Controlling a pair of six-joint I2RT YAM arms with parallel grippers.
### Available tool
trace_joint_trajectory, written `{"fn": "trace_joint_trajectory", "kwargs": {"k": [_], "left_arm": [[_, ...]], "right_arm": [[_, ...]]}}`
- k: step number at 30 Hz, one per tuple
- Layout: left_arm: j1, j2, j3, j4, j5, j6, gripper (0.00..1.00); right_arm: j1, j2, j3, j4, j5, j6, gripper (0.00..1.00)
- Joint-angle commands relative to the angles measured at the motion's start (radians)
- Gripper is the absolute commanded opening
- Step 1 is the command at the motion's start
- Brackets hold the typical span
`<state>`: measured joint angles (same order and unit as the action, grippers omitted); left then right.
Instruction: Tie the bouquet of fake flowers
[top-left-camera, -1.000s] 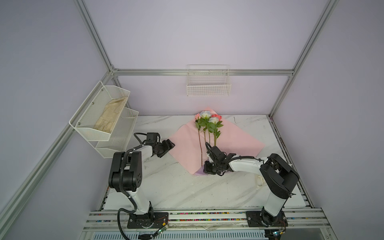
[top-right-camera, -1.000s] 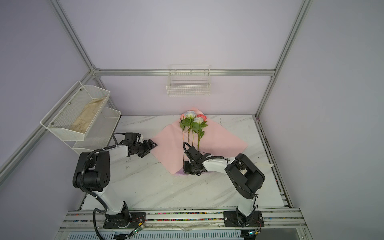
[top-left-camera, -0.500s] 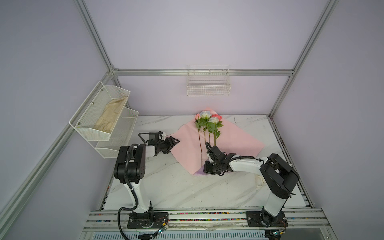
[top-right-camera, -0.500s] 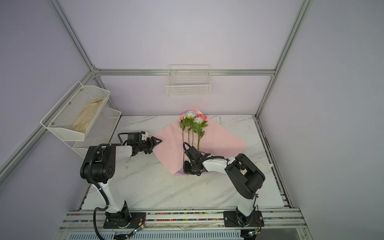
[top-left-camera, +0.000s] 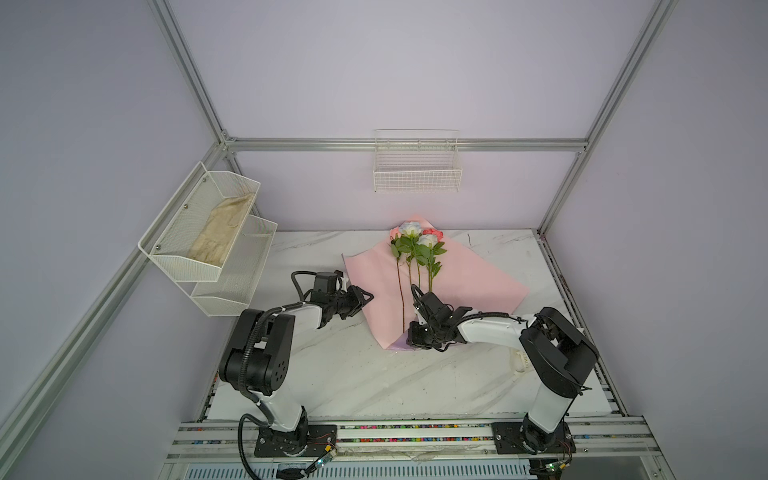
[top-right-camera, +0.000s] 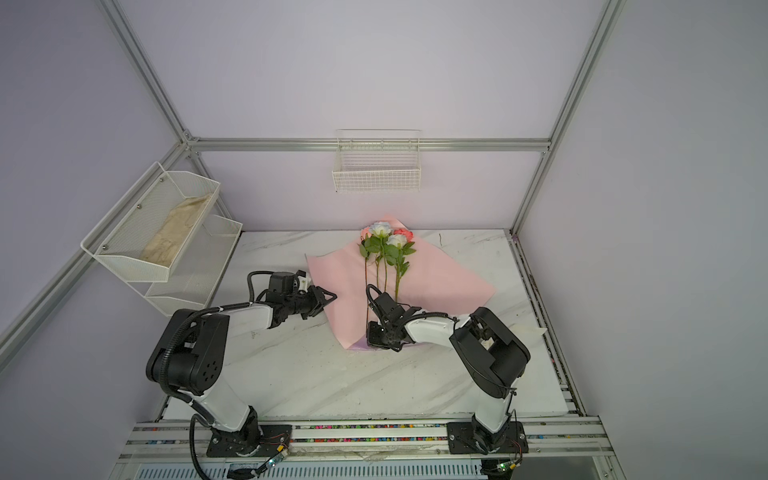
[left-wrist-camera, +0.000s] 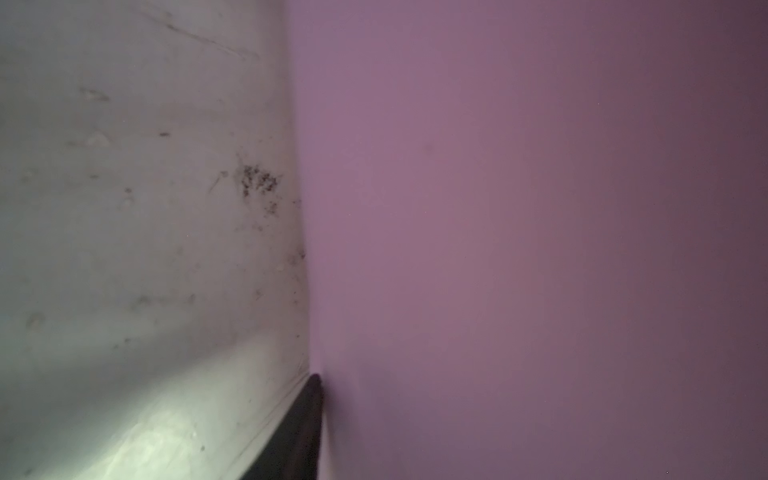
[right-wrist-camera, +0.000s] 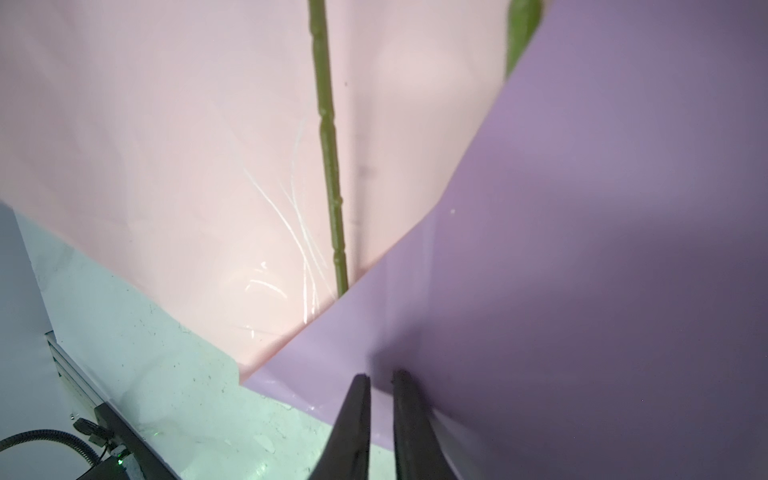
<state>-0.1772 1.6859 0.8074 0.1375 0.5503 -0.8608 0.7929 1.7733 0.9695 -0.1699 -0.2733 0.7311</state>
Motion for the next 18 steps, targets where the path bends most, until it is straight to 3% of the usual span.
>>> {"fn": "trace_joint_trajectory", "kwargs": {"k": [1,6,9,13,18], "left_arm": [[-0.026,-0.049,0.026,-0.078,-0.074,0.062,0.27],[-0.066,-0.095,0.083,-0.181,-0.15,0.111,0.21],[-0.086,-0.123,0.108,-0.217,-0.178,0.139,0.13],[-0.101,-0.137,0.15,-0.253,-0.167,0.166,0.05],[-0.136,-0.151,0.212,-0.303,-0.166,0.202,0.05]], "right_arm": [[0.006,0.024,-0.006,-0.039,0.028,0.02,0.17],[0.007,-0.006,-0.005,-0.042,0.039,0.033,0.18],[0.005,-0.028,-0.012,-0.044,0.051,0.046,0.19],[0.004,-0.039,-0.015,-0.065,0.072,0.075,0.19],[-0.002,-0.072,-0.041,-0.061,0.086,0.082,0.19]]}}
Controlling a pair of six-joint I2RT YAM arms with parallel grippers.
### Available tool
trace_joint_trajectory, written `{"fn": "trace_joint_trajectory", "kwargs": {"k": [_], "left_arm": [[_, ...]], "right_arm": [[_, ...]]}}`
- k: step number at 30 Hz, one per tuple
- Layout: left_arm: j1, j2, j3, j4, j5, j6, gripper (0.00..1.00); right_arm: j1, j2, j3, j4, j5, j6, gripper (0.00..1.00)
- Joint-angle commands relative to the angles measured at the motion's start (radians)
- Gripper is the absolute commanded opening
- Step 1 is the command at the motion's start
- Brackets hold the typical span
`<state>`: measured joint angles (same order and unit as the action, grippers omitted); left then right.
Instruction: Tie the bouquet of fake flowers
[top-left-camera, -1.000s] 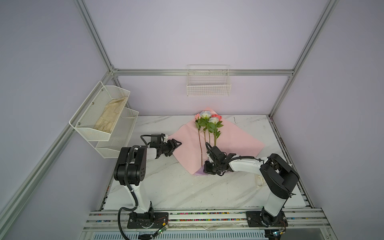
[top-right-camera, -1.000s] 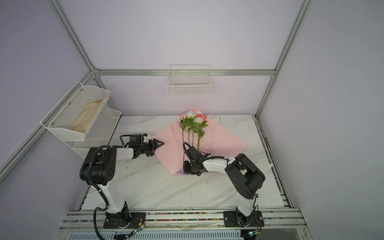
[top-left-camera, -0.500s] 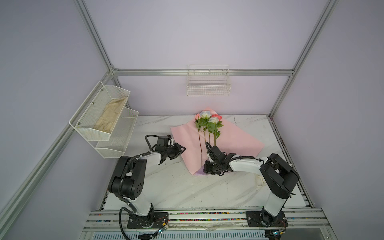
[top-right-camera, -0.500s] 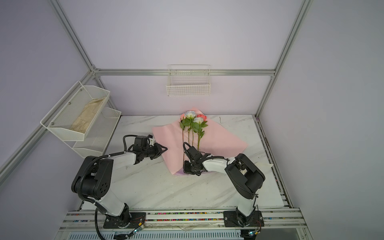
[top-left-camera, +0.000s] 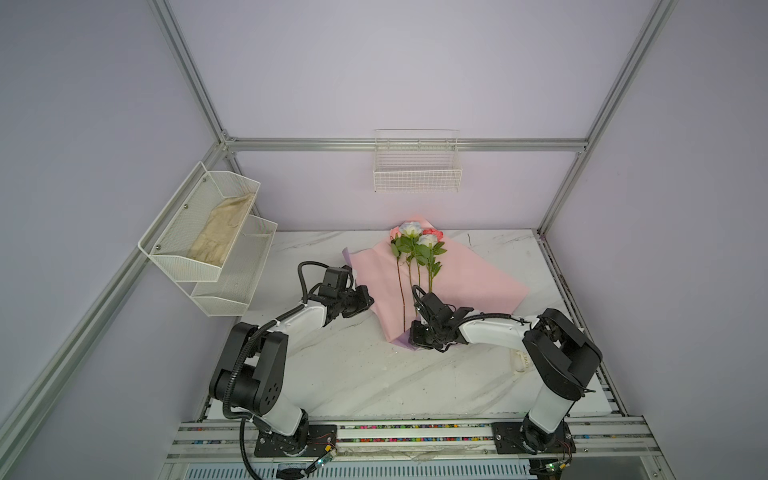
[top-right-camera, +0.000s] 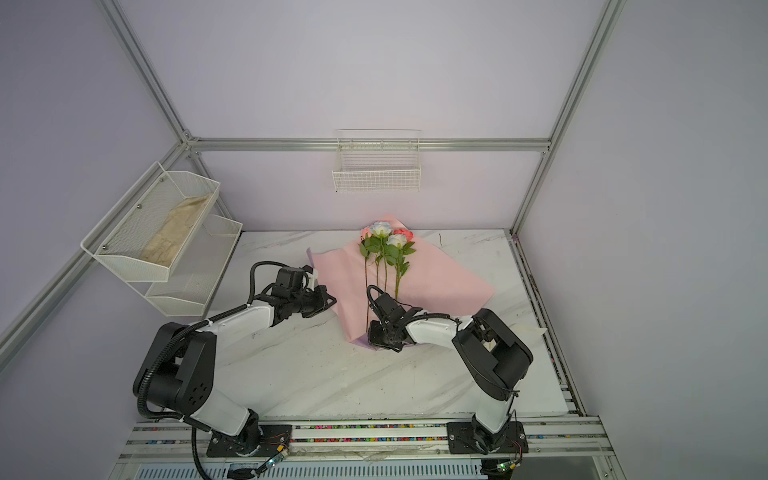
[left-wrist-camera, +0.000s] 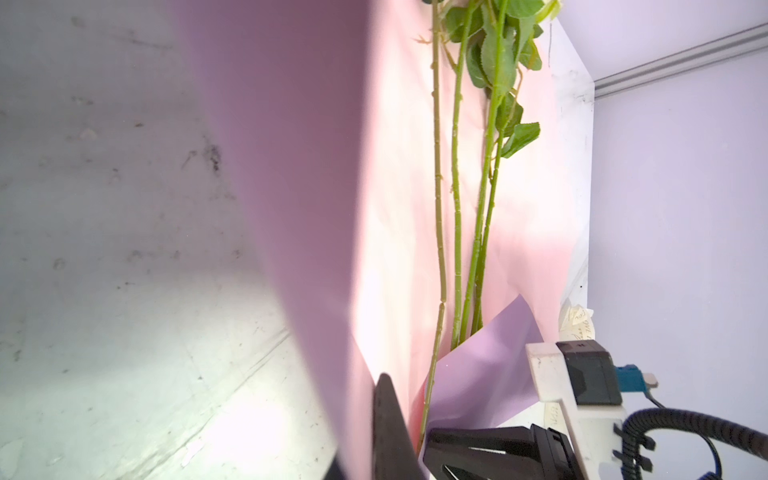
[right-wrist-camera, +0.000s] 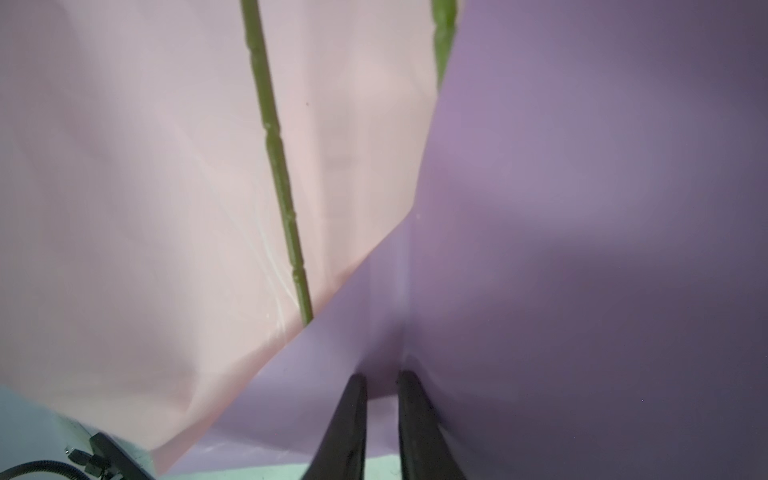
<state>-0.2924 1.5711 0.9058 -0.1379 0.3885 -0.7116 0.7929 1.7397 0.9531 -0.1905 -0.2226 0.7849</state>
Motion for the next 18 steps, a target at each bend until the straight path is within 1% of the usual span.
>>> {"fn": "trace_joint_trajectory", "kwargs": {"k": [1,5,13,18], "left_arm": [[-0.025,-0.029,0.126,-0.036,0.004,0.06,0.05],[-0.059,0.014,0.195,-0.076,0.02,0.087,0.05],[-0.112,0.06,0.319,-0.083,0.033,0.077,0.04],[-0.139,0.103,0.371,-0.082,0.052,0.061,0.04]], "right_arm": [[-0.003,-0.04,-0.026,-0.042,0.03,0.027,0.19],[-0.008,-0.037,-0.04,-0.038,0.027,0.016,0.19],[-0.019,-0.011,-0.056,-0.025,0.01,-0.004,0.18],[-0.036,-0.031,-0.064,-0.001,-0.025,-0.023,0.18]]}}
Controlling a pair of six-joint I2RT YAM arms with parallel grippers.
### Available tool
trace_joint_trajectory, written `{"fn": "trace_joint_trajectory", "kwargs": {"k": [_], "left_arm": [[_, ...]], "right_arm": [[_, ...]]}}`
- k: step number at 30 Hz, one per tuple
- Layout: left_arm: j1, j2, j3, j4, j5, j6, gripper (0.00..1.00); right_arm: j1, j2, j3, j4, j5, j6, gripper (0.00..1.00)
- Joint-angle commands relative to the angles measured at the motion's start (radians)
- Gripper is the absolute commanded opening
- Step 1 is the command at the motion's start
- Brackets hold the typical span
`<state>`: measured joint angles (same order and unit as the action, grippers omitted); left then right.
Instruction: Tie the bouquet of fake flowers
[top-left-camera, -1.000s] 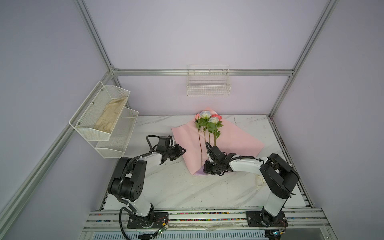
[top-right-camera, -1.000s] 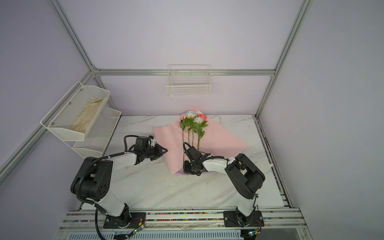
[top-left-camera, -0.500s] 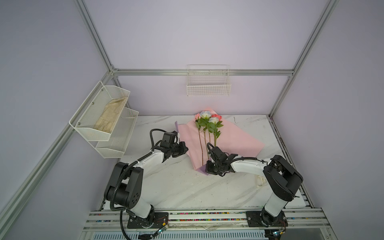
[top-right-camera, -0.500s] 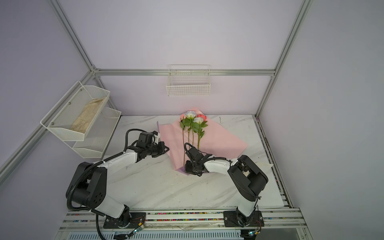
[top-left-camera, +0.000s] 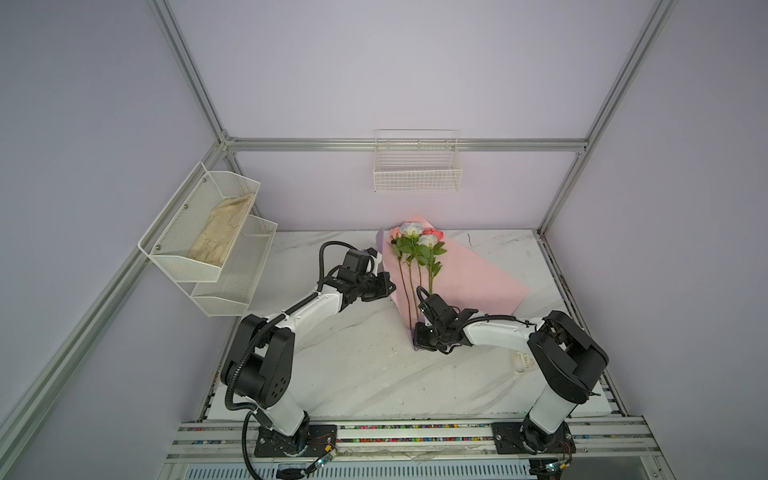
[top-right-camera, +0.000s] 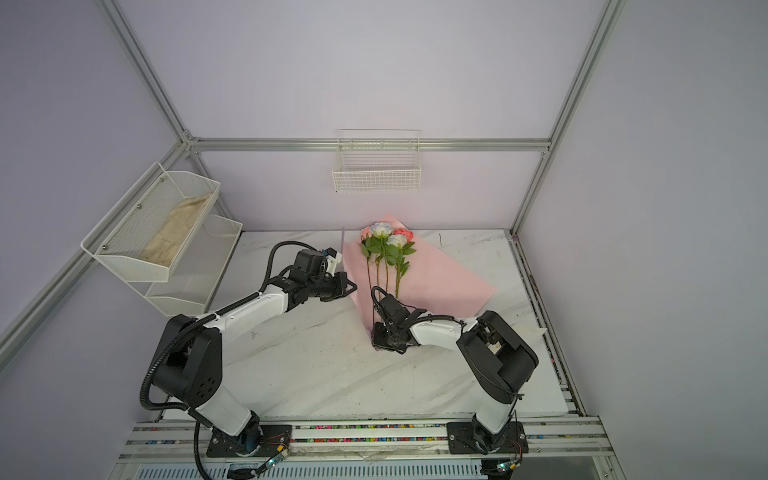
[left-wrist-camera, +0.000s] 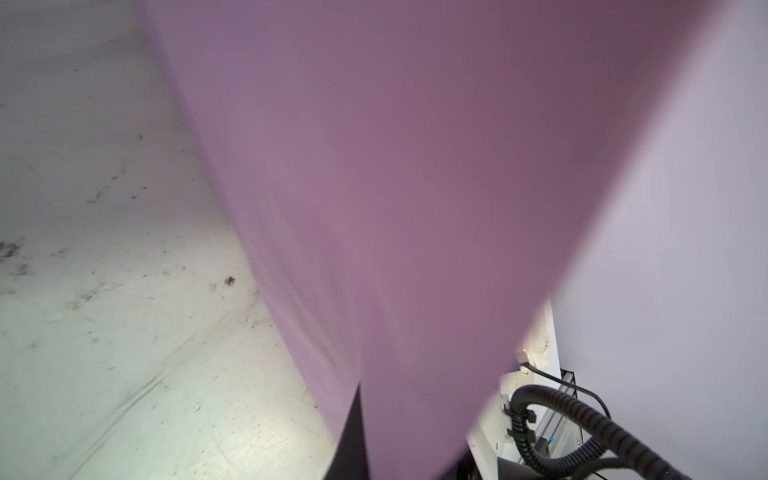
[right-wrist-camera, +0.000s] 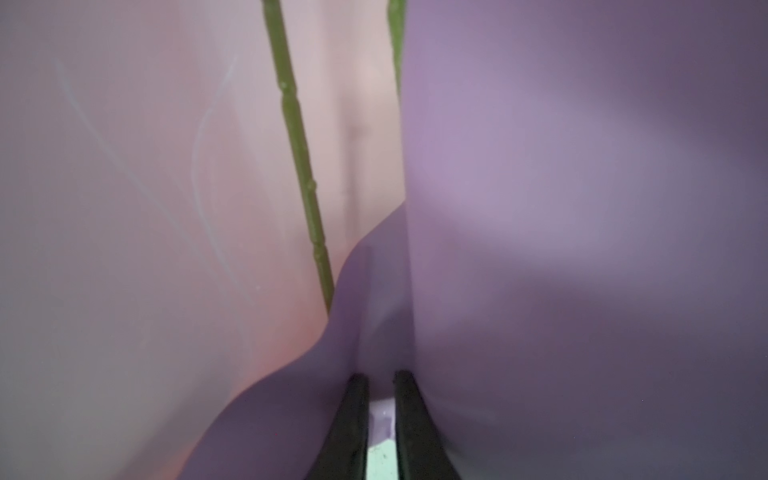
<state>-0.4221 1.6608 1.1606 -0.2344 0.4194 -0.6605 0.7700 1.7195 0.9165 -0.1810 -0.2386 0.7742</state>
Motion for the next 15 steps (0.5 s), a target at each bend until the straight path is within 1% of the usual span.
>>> {"fn": "trace_joint_trajectory", "kwargs": {"k": [1,5,11,15], "left_arm": [[-0.015,0.022,0.124,0.014,0.021,0.006,0.03],[-0.039,0.064,0.157,0.017,0.016,-0.006,0.03],[-0.065,0.132,0.206,0.02,-0.003,-0.035,0.03],[-0.079,0.167,0.241,0.02,-0.011,-0.045,0.04]], "right_arm": [[-0.019,-0.018,-0.033,0.007,-0.03,-0.016,0.19],[-0.045,-0.051,-0.048,0.054,-0.084,-0.018,0.2],[-0.088,-0.136,-0.077,0.071,-0.09,-0.003,0.24],[-0.123,-0.214,-0.116,0.069,-0.084,0.001,0.31]]}}
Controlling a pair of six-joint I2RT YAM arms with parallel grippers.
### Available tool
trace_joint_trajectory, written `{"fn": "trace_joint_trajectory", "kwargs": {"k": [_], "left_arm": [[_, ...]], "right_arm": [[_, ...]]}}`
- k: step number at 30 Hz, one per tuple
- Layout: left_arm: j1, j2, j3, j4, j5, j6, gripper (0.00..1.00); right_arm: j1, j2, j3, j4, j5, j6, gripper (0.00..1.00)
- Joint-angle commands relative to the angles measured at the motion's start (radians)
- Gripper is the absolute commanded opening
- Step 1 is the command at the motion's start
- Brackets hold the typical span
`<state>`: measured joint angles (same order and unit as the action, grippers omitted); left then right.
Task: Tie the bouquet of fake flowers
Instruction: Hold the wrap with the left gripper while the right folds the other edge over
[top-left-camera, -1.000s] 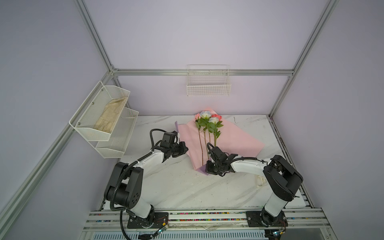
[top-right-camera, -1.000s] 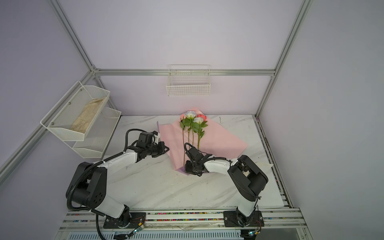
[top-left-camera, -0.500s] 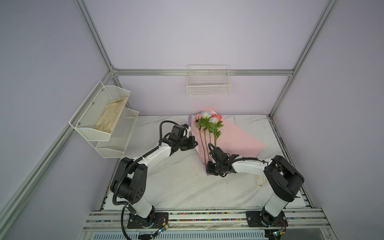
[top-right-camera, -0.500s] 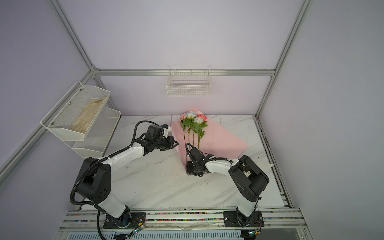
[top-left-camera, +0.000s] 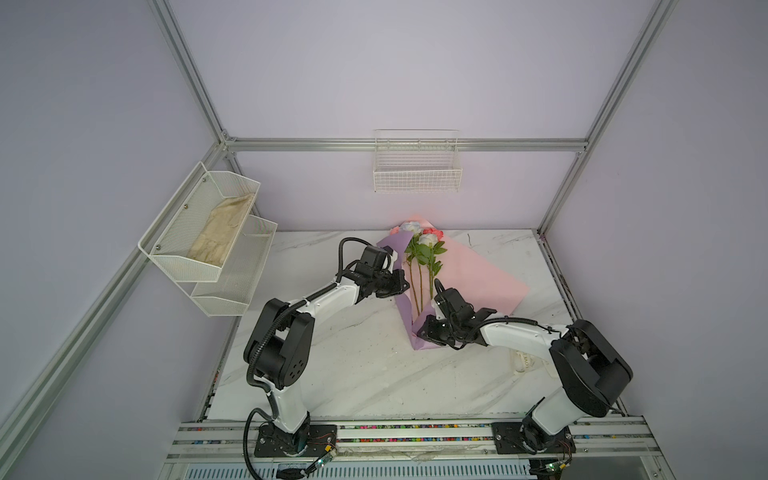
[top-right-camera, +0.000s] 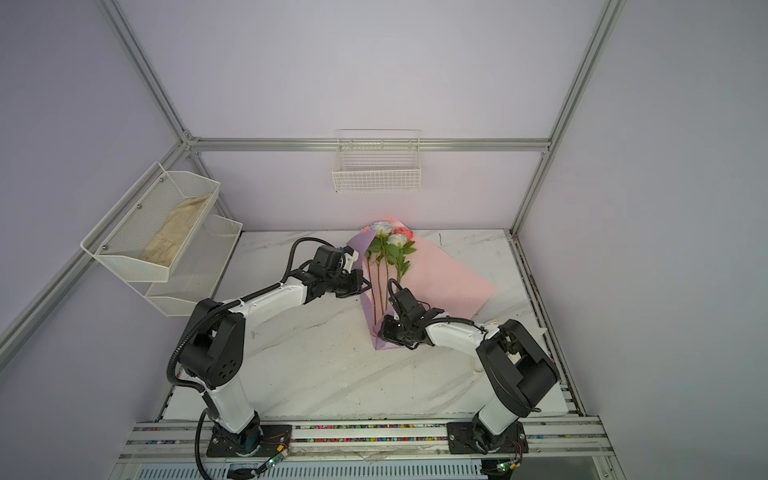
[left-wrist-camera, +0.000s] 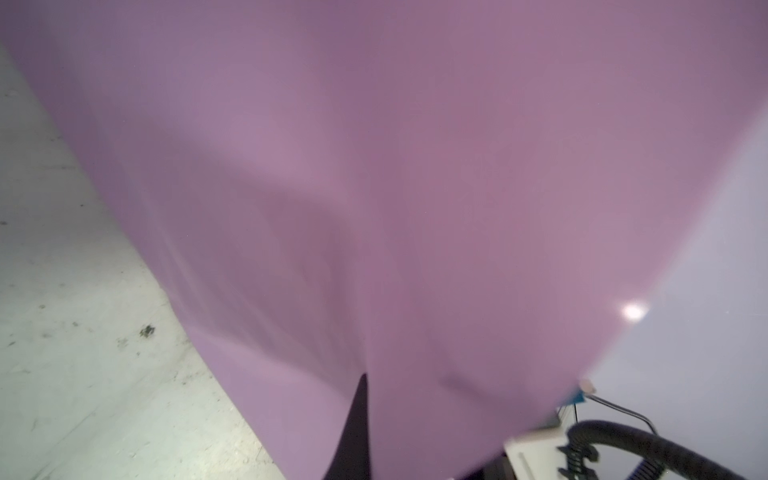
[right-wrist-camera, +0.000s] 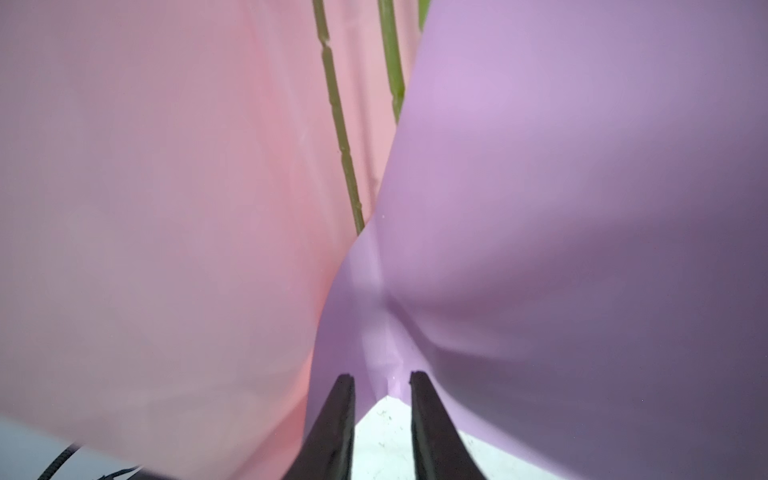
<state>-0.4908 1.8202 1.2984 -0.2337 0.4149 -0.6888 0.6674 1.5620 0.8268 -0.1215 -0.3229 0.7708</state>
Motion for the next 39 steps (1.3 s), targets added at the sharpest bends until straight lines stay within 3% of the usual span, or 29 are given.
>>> {"fn": "trace_joint_trajectory", "kwargs": {"k": [1,8,11,16,20,29,35,39], "left_arm": [[-0.013,0.017,0.115,0.02,-0.002,-0.017,0.04],[-0.043,0.095,0.183,-0.004,0.005,-0.021,0.04],[-0.055,0.131,0.22,-0.019,0.01,-0.022,0.04],[-0.069,0.175,0.276,-0.058,0.007,-0.019,0.05],[-0.077,0.183,0.288,-0.061,0.004,-0.02,0.05],[-0.087,0.197,0.297,-0.079,0.002,-0.022,0.06],[-0.101,0.217,0.309,-0.079,0.009,-0.032,0.06],[-0.106,0.225,0.323,-0.082,0.008,-0.04,0.07]], "right_arm": [[-0.029,-0.078,-0.038,0.01,0.005,0.011,0.33],[-0.08,-0.239,-0.089,0.011,0.046,0.041,0.52],[-0.08,-0.267,-0.086,0.072,-0.008,0.034,0.59],[-0.08,-0.198,-0.025,0.081,-0.024,-0.021,0.66],[-0.08,-0.104,0.049,0.023,0.064,-0.061,0.69],[-0.078,0.041,0.139,0.019,0.121,-0.111,0.52],[-0.077,0.068,0.149,0.036,0.123,-0.128,0.29],[-0.077,0.067,0.131,0.043,0.133,-0.127,0.2]]}}
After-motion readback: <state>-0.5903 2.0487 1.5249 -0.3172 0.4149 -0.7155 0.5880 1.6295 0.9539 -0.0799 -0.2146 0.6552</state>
